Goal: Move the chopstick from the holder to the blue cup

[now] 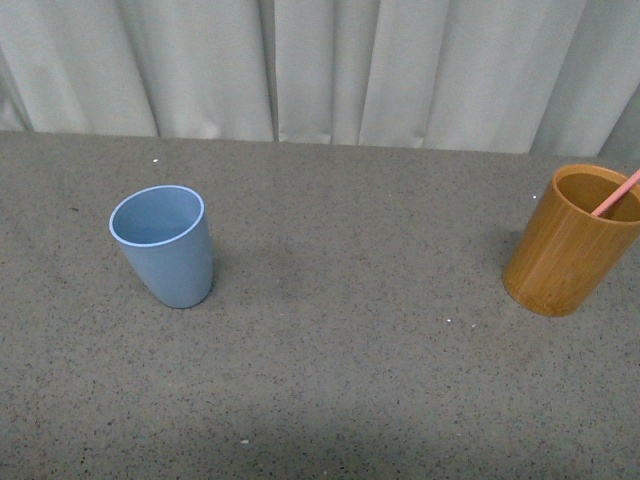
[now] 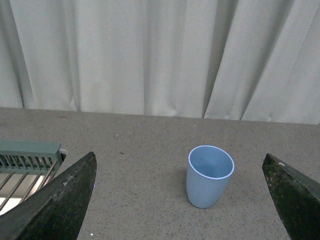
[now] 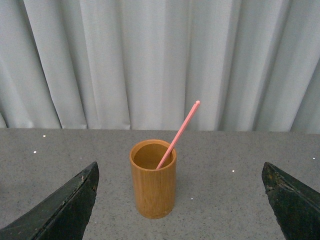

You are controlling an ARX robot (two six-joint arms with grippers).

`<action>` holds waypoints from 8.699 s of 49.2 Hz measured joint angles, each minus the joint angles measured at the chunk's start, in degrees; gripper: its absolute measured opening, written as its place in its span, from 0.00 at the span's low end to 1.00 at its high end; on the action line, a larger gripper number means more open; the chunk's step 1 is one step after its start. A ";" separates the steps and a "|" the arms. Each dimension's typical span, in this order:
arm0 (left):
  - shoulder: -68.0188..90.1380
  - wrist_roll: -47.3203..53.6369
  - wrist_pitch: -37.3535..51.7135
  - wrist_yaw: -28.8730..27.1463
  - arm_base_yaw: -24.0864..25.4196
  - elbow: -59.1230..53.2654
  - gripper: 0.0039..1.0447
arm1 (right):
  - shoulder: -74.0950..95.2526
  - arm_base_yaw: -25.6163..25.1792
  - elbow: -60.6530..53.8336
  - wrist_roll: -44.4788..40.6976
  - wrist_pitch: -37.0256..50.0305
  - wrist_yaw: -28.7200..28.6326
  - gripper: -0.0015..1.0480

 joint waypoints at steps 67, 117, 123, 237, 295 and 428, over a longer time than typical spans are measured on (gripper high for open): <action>100.67 -43.98 28.50 -15.04 -9.35 34.18 0.94 | -0.09 0.00 0.00 0.00 0.00 0.00 0.91; 105.50 -44.83 28.81 -16.22 -10.49 35.85 0.94 | -0.09 0.00 0.00 0.00 0.00 0.00 0.91; 105.37 -44.83 28.81 -16.11 -11.17 35.43 0.94 | -0.09 0.00 0.00 0.00 0.00 0.00 0.91; 110.71 -35.54 20.50 -11.91 -31.93 43.01 0.03 | -0.07 0.00 0.00 0.00 0.00 0.00 0.91; 110.29 -28.41 8.26 -11.85 -32.28 49.68 0.03 | -0.07 0.00 0.00 0.00 0.00 0.00 0.91; 106.42 -28.57 2.86 -13.46 -33.97 56.04 0.94 | -0.07 0.00 0.00 0.00 0.00 0.00 0.91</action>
